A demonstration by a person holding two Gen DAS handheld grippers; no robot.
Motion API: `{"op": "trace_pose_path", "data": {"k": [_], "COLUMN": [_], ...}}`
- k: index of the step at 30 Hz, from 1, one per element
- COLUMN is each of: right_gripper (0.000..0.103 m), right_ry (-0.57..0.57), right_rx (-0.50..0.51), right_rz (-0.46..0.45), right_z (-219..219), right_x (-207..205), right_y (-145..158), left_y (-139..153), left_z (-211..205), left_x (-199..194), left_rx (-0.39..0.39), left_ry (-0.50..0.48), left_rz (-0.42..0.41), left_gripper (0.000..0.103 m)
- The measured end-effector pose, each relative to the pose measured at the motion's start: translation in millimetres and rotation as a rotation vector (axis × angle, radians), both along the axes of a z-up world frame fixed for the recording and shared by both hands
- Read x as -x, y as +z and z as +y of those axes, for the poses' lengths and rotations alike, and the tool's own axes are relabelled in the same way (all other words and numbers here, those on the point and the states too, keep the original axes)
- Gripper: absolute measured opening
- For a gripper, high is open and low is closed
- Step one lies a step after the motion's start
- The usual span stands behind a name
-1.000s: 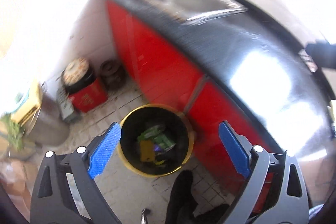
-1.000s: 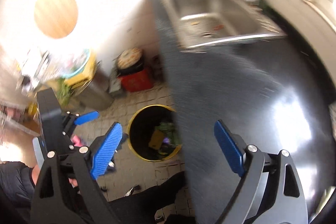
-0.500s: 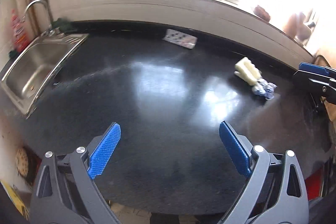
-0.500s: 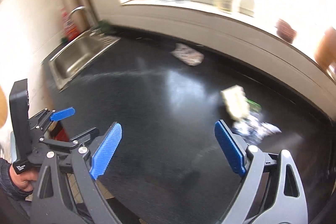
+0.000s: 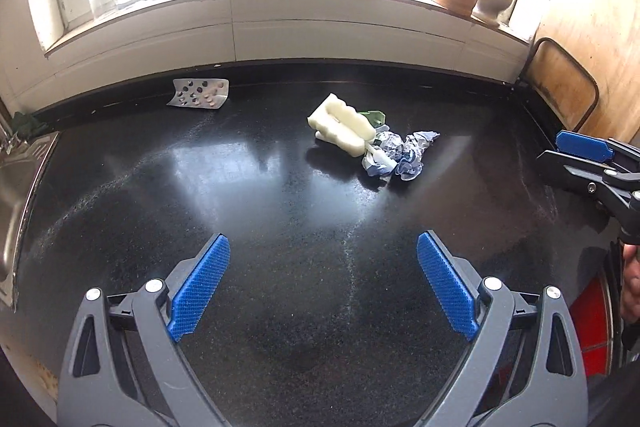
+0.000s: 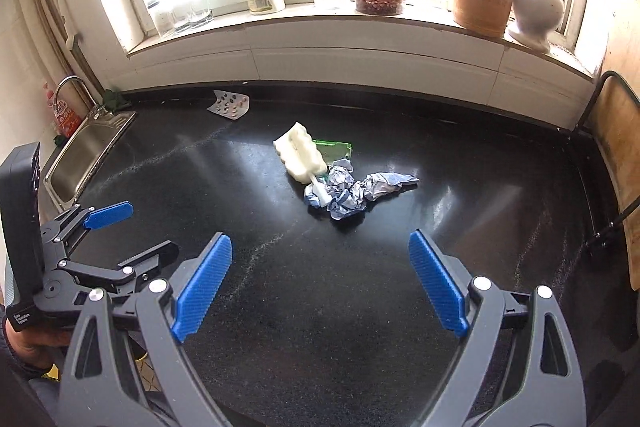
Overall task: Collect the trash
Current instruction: 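Swing both tools back over the countertop, then grasp the white foam block with the left tool while the right tool grasps crumpled paper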
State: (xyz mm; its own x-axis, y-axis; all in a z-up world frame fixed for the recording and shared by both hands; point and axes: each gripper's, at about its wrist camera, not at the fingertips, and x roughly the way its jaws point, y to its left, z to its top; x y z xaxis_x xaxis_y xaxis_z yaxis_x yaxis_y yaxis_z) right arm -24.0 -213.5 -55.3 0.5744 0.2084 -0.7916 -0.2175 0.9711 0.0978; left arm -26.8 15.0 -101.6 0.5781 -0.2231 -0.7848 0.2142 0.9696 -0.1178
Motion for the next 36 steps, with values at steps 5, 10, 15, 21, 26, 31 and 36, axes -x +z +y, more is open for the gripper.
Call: {"op": "trace_pose_path", "data": {"k": [5,10,15,21,26,31,36], "right_gripper": [0.087,0.087,0.087,0.086,0.081,0.079,0.078], "right_ry": [0.0,0.001,-0.011,-0.046,-0.084,-0.096,-0.055], "right_rx": [-0.009,-0.009,-0.008,-0.006,-0.029,-0.059,-0.08], "right_rz": [0.002,0.013,0.039,0.126,0.234,0.337,0.395], "right_z": [-8.4,-16.7,-25.0,-36.5,-42.4,-40.8,-30.4], "right_x": [-16.0,-36.3,-61.5,-102.1,-140.1,-171.2,-187.9], "right_y": [-1.2,-7.9,-21.3,-57.9,-100.1,-136.8,-159.2], "left_y": [0.3,-0.1,-8.1,-30.5,-62.3,-88.5,-109.1], "left_z": [-9.7,-25.2,-45.3,-62.7,-68.4,-70.1,-69.9], "left_x": [-15.1,-41.1,-77.9,-126.2,-167.5,-198.9,-217.3], "left_rx": [0.005,0.007,0.016,0.035,0.04,0.058,0.086], "left_ry": [0.008,0.013,0.014,0.028,0.053,0.082,0.098], "left_rz": [0.008,0.013,0.04,0.114,0.208,0.283,0.327], "left_gripper": [0.092,0.092,0.092,0.092,0.092,0.092,0.092]}}
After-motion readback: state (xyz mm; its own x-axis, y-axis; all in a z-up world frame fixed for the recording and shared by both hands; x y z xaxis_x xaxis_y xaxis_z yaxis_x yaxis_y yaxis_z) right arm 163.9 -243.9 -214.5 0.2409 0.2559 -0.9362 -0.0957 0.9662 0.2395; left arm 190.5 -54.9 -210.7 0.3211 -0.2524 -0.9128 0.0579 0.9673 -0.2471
